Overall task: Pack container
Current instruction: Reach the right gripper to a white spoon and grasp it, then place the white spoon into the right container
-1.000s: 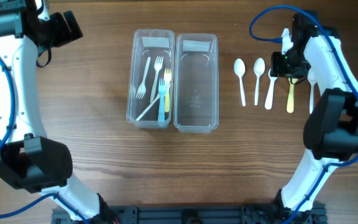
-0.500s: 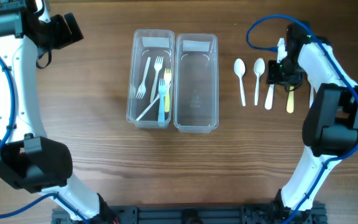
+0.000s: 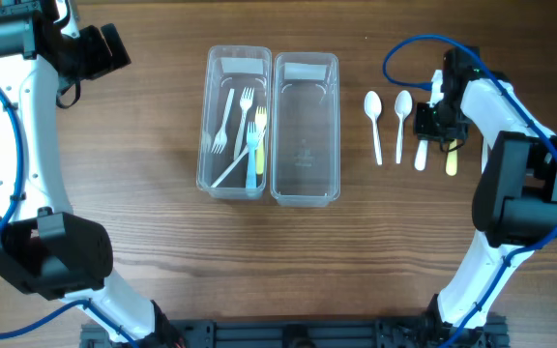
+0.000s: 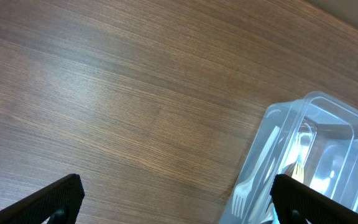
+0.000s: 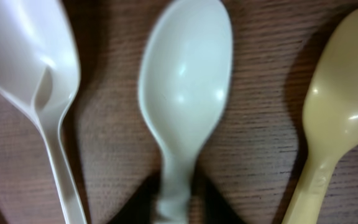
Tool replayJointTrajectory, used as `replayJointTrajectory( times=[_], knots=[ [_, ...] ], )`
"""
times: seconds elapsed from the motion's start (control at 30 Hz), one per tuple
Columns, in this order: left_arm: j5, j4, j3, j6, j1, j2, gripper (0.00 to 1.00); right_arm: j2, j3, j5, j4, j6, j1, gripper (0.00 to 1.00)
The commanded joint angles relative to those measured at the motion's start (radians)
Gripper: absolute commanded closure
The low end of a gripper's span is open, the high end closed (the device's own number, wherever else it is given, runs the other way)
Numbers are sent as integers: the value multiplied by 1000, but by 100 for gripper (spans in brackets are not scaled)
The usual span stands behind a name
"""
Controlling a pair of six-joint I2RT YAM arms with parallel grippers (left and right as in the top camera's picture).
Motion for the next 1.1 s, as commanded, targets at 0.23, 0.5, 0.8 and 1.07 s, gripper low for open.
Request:
replayJointTrajectory(
  times=[0.23, 0.5, 0.8, 1.07],
  knots=[
    [1, 0, 12, -9, 2, 13, 0, 13, 132, -43, -114, 29, 3, 96],
    [1, 0, 12, -9, 2, 13, 0, -128, 448, -98, -257, 56, 105, 96],
    [1, -1, 12, -9, 2, 13, 0, -152, 447, -138, -252, 163, 422, 96],
    [1, -1, 12, -9, 2, 13, 0, -77, 356, -96, -207, 186, 553, 96]
  ],
)
